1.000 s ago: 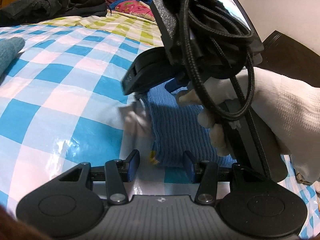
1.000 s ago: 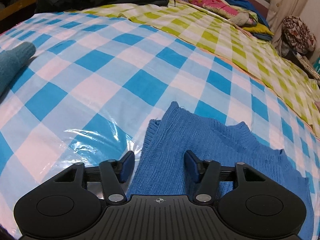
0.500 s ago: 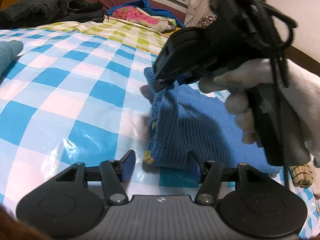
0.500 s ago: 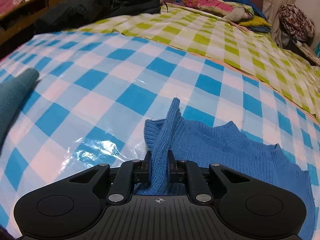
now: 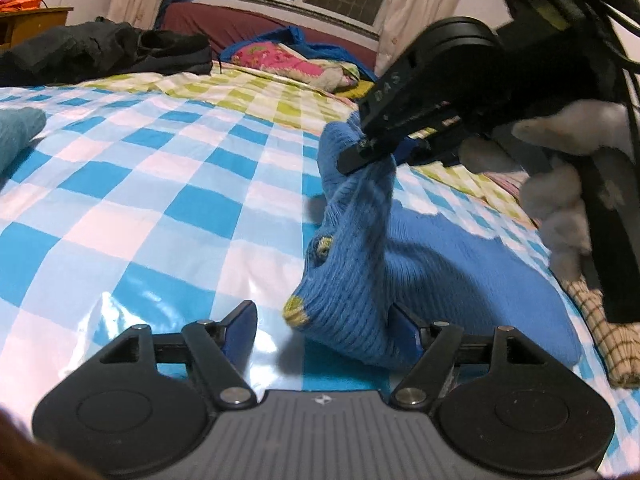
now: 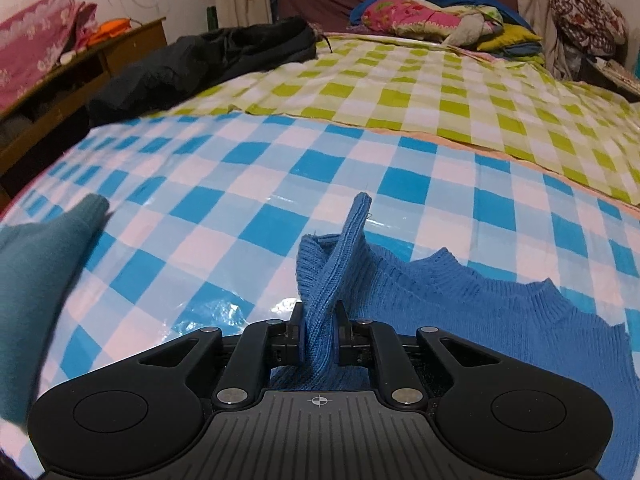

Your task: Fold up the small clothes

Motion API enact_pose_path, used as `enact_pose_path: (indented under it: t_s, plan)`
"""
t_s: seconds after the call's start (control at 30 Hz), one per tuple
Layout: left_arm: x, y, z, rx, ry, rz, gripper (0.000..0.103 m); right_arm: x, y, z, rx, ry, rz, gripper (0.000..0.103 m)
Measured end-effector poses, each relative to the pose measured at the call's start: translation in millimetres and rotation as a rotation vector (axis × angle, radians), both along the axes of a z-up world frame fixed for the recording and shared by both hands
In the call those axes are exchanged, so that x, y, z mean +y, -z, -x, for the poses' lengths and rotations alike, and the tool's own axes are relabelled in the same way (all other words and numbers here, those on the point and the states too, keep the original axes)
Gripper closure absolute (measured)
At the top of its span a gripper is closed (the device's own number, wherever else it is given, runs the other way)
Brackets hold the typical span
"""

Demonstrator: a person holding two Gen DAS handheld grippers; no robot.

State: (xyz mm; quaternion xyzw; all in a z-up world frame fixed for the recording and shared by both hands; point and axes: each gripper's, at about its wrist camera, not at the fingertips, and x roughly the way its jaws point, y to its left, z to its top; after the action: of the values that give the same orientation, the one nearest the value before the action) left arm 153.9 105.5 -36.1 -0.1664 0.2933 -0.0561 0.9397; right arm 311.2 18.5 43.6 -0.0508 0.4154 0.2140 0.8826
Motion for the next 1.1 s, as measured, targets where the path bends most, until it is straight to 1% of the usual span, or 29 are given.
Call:
enact_pose_path:
  t_s: [0.1, 0.17, 0.27, 0.33, 0.43, 0.5, 0.57, 0.67, 0.7, 0.73, 0.77, 0.8, 0.83, 0.87, 1.0, 1.1]
  plan:
    - [-1.8, -1.4, -10.3, -0.004, -0.029, 0.024, 0.027, -9.5, -3.9, 0.2, 0.002, 0.005, -0.029, 0.092]
    - [-4.2, -4.5, -8.5, -0.014, -0.048, 0.037, 0.027, -16.5, -6.7, 0.9, 0.004, 0.009, -0.052, 0.092]
    - [-11.0, -13.2, -5.8, -0.052, -0.068, 0.024, 0.027, -26.1, -9.9, 2.4, 0.005, 0.013, -0.083, 0.092]
    - [-17.6, -16.8, -6.2, -0.069, -0.061, 0.005, 0.027, -33.3, -11.8, 3.8, 0.007, 0.014, -0.106, 0.092]
    - [-24.1, -13.9, -14.3, -0.041, -0.058, -0.007, 0.027, -44.8, -14.3, 4.6, 0.013, 0.024, -0.139, 0.092]
    - [-25.1, -10.3, -17.2, -0.021, -0.065, 0.022, 0.027, -53.2, -16.3, 5.6, 0.014, 0.032, -0.163, 0.092]
    - [-26.6, -7.2, -16.7, -0.021, -0.074, 0.052, 0.027, -60.1, -17.5, 5.9, 0.015, 0.038, -0.180, 0.092]
    - [-32.9, -6.2, -17.5, -0.032, -0.090, 0.045, 0.027, -69.2, -17.1, 5.4, 0.023, 0.040, -0.196, 0.092]
    - [-34.4, -7.3, -18.4, -0.038, -0.095, 0.042, 0.035, -72.2, -17.0, 5.0, 0.025, 0.041, -0.201, 0.092]
    - [-36.3, -10.1, -19.6, -0.045, -0.097, 0.037, 0.049, -75.3, -17.0, 5.0, 0.026, 0.043, -0.208, 0.092]
    - [-38.1, -13.3, -20.3, -0.050, -0.097, 0.031, 0.060, -78.7, -16.7, 5.1, 0.029, 0.045, -0.216, 0.092]
    - [-40.9, -17.6, -20.3, -0.061, -0.091, 0.022, 0.065, -82.5, -16.6, 4.8, 0.033, 0.048, -0.226, 0.092]
    - [-44.0, -21.9, -20.1, -0.074, -0.079, 0.013, 0.074, -86.8, -16.6, 4.1, 0.035, 0.052, -0.236, 0.092]
    - [-47.2, -25.8, -19.4, -0.087, -0.065, 0.004, 0.079, -90.9, -16.8, 3.3, 0.036, 0.056, -0.243, 0.092]
    - [-69.1, -42.8, -17.3, -0.130, 0.006, -0.069, 0.081, -110.7, -19.0, -1.7, 0.038, 0.079, -0.282, 0.092]
    - [-85.9, -53.4, -19.0, -0.145, 0.046, -0.085, 0.081, -126.5, -22.4, -4.3, 0.031, 0.095, -0.308, 0.092]
